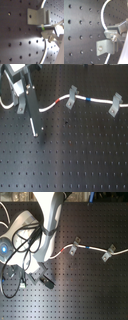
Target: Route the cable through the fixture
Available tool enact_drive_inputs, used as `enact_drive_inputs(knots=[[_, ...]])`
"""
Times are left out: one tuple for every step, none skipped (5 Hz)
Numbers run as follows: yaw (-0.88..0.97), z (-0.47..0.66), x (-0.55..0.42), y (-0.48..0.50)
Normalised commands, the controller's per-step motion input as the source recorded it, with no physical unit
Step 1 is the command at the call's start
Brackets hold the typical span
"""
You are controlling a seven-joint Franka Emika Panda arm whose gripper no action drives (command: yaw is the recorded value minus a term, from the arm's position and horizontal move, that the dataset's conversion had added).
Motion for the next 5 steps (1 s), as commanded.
enact_drive_inputs(knots=[[0.00, 0.00, -0.040, -0.041], [0.14, 0.01, -0.457, -0.264], [0.05, 0.00, -0.078, -0.061], [0.00, 0.00, 0.008, 0.007], [0.00, 0.00, 0.096, 0.082]])
